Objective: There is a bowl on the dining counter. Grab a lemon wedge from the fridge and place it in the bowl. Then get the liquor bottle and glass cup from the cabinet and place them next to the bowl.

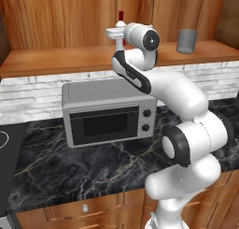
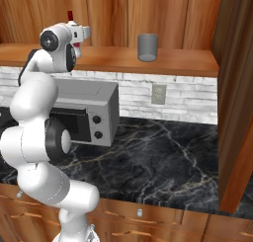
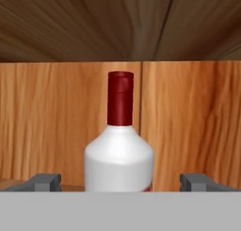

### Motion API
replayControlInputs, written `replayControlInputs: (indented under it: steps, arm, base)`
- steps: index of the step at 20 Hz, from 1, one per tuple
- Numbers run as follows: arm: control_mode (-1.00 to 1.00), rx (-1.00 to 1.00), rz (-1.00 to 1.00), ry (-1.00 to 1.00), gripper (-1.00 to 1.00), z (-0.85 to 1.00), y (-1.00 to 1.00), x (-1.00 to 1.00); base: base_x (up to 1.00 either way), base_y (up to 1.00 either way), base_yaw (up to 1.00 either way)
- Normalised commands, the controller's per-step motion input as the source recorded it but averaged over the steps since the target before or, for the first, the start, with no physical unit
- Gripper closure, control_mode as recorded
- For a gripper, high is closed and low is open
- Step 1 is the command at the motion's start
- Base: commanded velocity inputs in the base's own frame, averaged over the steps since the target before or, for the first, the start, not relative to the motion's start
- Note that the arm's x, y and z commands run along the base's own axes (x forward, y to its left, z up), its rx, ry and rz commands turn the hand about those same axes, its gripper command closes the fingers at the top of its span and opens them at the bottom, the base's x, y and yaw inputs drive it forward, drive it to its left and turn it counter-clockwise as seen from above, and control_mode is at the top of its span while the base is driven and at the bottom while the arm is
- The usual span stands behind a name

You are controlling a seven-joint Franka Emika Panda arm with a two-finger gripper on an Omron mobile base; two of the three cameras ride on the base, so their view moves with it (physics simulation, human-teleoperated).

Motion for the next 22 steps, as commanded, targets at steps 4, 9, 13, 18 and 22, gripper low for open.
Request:
replayControlInputs:
  steps: [4,9,13,18,22]
  arm:
    - [-1.00,0.01,0.00,0.02,-1.00,0.00,0.01,0.03]
    - [-1.00,0.01,0.00,0.01,-1.00,0.00,0.00,0.11]
    - [-1.00,0.00,0.00,0.02,-1.00,0.00,0.00,0.16]
    - [-1.00,0.00,0.00,0.03,-1.00,0.00,0.00,0.13]
    - [-1.00,0.00,0.00,0.05,1.00,-0.06,0.07,0.08]
  base:
    - [0.00,0.00,0.00]
    - [0.00,0.00,0.00]
    - [0.00,0.00,0.00]
    - [0.00,0.00,0.00]
    - [0.00,0.00,0.00]
